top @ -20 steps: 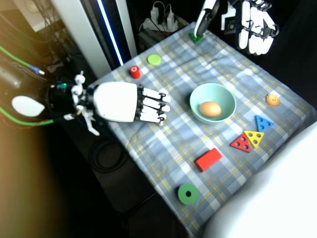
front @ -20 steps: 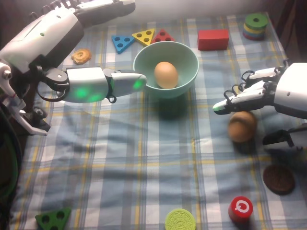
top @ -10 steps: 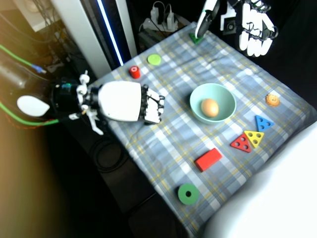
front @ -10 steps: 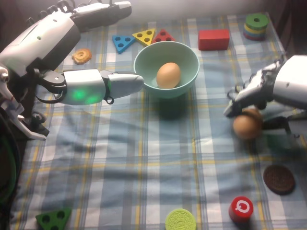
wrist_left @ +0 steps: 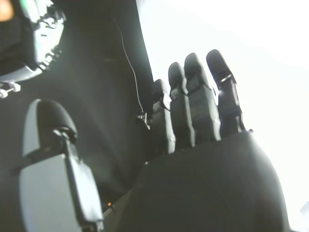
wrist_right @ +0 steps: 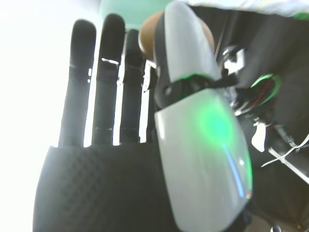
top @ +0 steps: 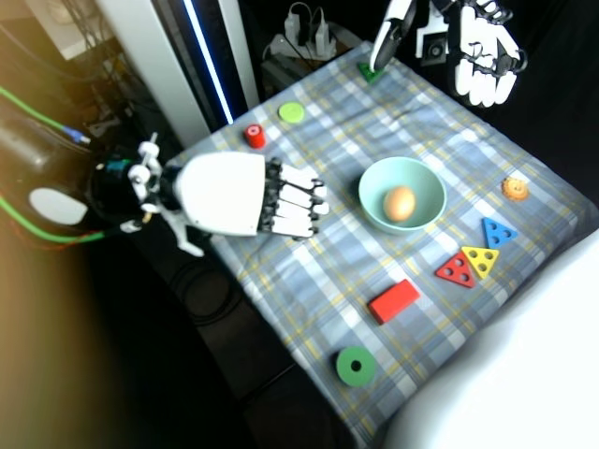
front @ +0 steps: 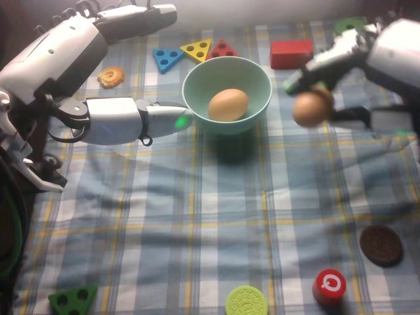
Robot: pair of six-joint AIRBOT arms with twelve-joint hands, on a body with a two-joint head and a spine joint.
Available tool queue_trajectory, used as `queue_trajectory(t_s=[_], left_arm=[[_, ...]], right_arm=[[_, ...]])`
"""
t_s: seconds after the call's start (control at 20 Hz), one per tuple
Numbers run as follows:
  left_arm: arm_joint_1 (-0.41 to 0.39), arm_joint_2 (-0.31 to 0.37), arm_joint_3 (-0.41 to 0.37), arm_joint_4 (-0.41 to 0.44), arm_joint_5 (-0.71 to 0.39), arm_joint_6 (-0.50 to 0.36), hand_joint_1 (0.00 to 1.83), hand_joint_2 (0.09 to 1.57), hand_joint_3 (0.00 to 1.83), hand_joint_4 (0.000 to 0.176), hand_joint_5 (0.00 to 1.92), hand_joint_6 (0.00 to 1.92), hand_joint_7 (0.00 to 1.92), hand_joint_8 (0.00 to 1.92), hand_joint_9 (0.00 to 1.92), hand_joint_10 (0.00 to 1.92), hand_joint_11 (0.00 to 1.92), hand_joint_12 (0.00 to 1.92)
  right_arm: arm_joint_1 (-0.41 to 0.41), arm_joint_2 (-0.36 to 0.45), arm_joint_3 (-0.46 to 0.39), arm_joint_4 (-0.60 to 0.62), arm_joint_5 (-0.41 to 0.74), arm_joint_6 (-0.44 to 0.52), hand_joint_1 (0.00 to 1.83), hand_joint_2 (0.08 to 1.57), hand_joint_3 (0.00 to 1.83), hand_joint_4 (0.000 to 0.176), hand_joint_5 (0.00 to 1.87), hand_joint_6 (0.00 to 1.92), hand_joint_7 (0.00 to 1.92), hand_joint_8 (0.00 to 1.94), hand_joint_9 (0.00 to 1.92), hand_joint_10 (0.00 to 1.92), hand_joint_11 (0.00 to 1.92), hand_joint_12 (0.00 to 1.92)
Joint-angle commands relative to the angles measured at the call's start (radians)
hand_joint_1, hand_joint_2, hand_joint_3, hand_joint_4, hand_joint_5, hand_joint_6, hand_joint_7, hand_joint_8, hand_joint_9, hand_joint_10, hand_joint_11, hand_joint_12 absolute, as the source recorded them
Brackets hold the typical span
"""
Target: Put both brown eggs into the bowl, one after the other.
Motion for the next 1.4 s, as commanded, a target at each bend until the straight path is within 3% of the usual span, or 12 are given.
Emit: queue_trajectory(t_s=[0.0,0.05,0.15,0.5,0.65,0.7,0.8,0.85,0.9,1.05,1.15,1.35], left_arm=[[-0.004,0.003,-0.002,0.024,-0.117,-0.008,0.81,0.86,0.0,0.049,0.43,0.0,0.42,0.0,0.38,0.0,0.0,0.82],[-0.004,0.002,-0.001,0.023,-0.115,-0.008,0.8,0.87,0.0,0.045,0.42,0.0,0.4,0.0,0.37,0.0,0.0,0.81],[-0.004,0.001,-0.001,0.022,-0.114,-0.008,0.79,0.87,0.0,0.037,0.42,0.0,0.39,0.0,0.35,0.0,0.0,0.76],[-0.007,-0.007,0.006,0.024,-0.099,-0.008,0.71,0.9,0.0,0.094,0.39,0.0,0.4,0.0,0.35,0.0,0.0,0.69],[-0.008,-0.007,0.006,0.024,-0.1,-0.009,0.69,0.91,0.0,0.102,0.39,0.0,0.4,0.0,0.36,0.0,0.0,0.74],[-0.008,-0.007,0.006,0.024,-0.1,-0.009,0.7,0.9,0.0,0.092,0.4,0.0,0.4,0.0,0.36,0.0,0.0,0.76],[-0.007,-0.007,0.005,0.023,-0.1,-0.009,0.7,0.9,0.0,0.093,0.41,0.0,0.41,0.0,0.38,0.0,0.0,0.81],[-0.007,-0.007,0.005,0.023,-0.1,-0.011,0.7,0.9,0.0,0.093,0.41,0.0,0.41,0.0,0.38,0.0,0.0,0.81],[-0.006,-0.007,0.006,0.023,-0.1,-0.015,0.68,0.91,0.0,0.088,0.42,0.0,0.41,0.0,0.38,0.0,0.0,0.8],[-0.005,-0.007,0.007,0.023,-0.102,-0.024,0.67,0.91,0.0,0.07,0.44,0.01,0.41,0.0,0.37,0.0,0.0,0.78],[-0.002,-0.007,0.006,0.023,-0.103,-0.029,0.73,0.89,0.0,0.085,0.44,0.0,0.42,0.01,0.38,0.0,0.0,0.77],[0.003,-0.005,0.004,0.02,-0.118,-0.042,0.74,0.89,0.0,0.099,0.44,0.0,0.44,0.01,0.39,0.01,0.0,0.77]], right_arm=[[0.023,-0.011,0.016,0.039,0.117,0.001,1.21,1.13,0.0,0.014,0.95,0.98,0.95,1.12,0.85,0.81,0.62,1.3],[0.049,-0.033,0.038,0.044,0.105,0.001,1.33,1.13,0.0,0.0,0.99,0.86,0.92,1.16,0.83,1.25,0.66,1.44],[0.11,-0.079,0.082,0.042,0.06,-0.003,1.21,1.14,0.0,0.024,0.95,1.02,0.92,1.13,0.7,0.9,0.31,1.33],[0.194,-0.181,0.164,0.002,-0.071,-0.013,1.23,1.11,0.0,0.005,0.92,1.14,1.05,0.81,0.86,0.14,0.03,1.07],[0.195,-0.191,0.163,-0.016,-0.091,-0.017,1.24,1.09,0.0,0.0,0.93,1.1,1.13,0.68,0.75,0.02,0.0,0.1],[0.194,-0.193,0.162,-0.017,-0.094,-0.019,1.23,1.12,0.0,0.0,0.83,1.22,1.11,0.76,0.81,0.03,0.01,0.64],[0.194,-0.194,0.161,-0.016,-0.094,-0.019,1.2,1.17,0.01,0.0,0.81,1.29,0.94,1.0,0.73,0.02,0.0,1.06],[0.194,-0.193,0.161,-0.016,-0.094,-0.019,1.2,1.17,0.01,0.0,0.81,1.29,0.94,1.0,0.73,0.02,0.0,1.06],[0.194,-0.193,0.16,-0.016,-0.094,-0.019,1.35,1.1,0.0,0.0,0.75,0.22,0.85,0.15,0.78,0.02,0.08,1.06],[0.194,-0.193,0.152,-0.016,-0.094,-0.019,1.37,1.1,0.0,0.007,0.75,0.04,0.84,0.02,0.77,0.01,0.02,1.06],[0.194,-0.193,0.147,-0.015,-0.094,-0.019,1.38,1.1,0.0,0.079,0.68,0.0,0.71,0.0,0.74,0.0,0.06,1.08],[0.194,-0.166,0.126,-0.004,-0.072,-0.019,1.42,1.04,0.0,0.062,0.57,0.0,0.58,0.0,0.63,0.0,0.0,1.15]])
